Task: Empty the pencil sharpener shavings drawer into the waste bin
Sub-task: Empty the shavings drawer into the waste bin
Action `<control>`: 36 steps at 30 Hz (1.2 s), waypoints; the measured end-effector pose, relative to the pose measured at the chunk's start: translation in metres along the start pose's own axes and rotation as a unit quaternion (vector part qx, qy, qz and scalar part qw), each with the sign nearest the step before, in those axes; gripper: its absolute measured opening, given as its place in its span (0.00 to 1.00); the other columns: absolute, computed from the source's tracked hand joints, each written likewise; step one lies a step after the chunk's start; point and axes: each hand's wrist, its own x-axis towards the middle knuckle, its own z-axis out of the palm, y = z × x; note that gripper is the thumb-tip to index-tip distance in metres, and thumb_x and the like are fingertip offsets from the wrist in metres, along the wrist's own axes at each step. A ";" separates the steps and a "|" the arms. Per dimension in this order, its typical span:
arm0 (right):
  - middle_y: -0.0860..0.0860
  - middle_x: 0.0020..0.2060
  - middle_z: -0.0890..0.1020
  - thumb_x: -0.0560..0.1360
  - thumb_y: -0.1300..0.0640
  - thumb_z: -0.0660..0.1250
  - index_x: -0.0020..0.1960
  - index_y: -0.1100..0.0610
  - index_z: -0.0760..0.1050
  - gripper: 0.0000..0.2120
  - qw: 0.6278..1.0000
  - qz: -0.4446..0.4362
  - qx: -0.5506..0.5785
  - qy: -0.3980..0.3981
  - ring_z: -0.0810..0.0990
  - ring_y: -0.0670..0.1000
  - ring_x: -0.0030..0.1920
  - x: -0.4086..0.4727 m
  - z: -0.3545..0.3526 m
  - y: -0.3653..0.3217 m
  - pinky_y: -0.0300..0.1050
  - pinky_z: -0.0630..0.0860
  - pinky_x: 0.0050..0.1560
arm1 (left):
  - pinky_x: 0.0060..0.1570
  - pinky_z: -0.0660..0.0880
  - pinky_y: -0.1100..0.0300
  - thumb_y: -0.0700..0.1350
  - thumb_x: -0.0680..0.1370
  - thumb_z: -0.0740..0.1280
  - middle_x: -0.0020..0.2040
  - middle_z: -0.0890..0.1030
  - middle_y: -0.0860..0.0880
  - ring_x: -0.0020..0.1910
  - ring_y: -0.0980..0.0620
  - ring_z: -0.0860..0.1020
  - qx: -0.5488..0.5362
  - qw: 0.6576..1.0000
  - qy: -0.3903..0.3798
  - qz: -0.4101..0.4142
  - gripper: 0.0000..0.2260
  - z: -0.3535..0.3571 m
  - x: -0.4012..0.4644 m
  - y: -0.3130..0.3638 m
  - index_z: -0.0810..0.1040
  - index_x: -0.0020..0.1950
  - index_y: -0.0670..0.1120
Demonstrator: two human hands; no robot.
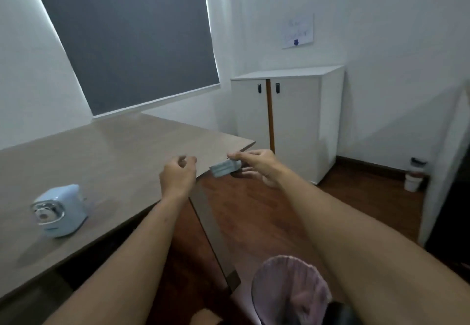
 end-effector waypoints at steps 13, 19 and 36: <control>0.61 0.46 0.84 0.64 0.57 0.82 0.55 0.67 0.80 0.24 0.967 0.192 -0.165 0.039 0.86 0.51 0.39 0.011 -0.150 0.176 0.46 0.84 0.41 | 0.60 0.68 0.58 0.50 0.78 0.62 0.65 0.78 0.45 0.66 0.44 0.74 0.045 0.967 -0.178 -0.175 0.19 0.170 -0.073 -0.157 0.75 0.68 0.46; 0.61 0.47 0.84 0.65 0.60 0.81 0.54 0.68 0.79 0.22 0.941 0.257 -0.221 -0.004 0.87 0.53 0.41 0.021 -0.178 0.268 0.45 0.84 0.39 | 0.65 0.69 0.52 0.51 0.77 0.63 0.68 0.77 0.42 0.68 0.40 0.72 0.096 0.936 -0.253 -0.223 0.22 0.234 -0.106 -0.249 0.72 0.70 0.46; 0.60 0.39 0.88 0.63 0.54 0.83 0.44 0.64 0.83 0.17 0.862 0.349 -0.363 -0.063 0.87 0.57 0.40 0.024 -0.210 0.413 0.47 0.84 0.45 | 0.64 0.70 0.48 0.36 0.76 0.62 0.66 0.75 0.39 0.64 0.35 0.74 0.145 0.899 -0.238 -0.339 0.34 0.283 -0.156 -0.347 0.58 0.77 0.60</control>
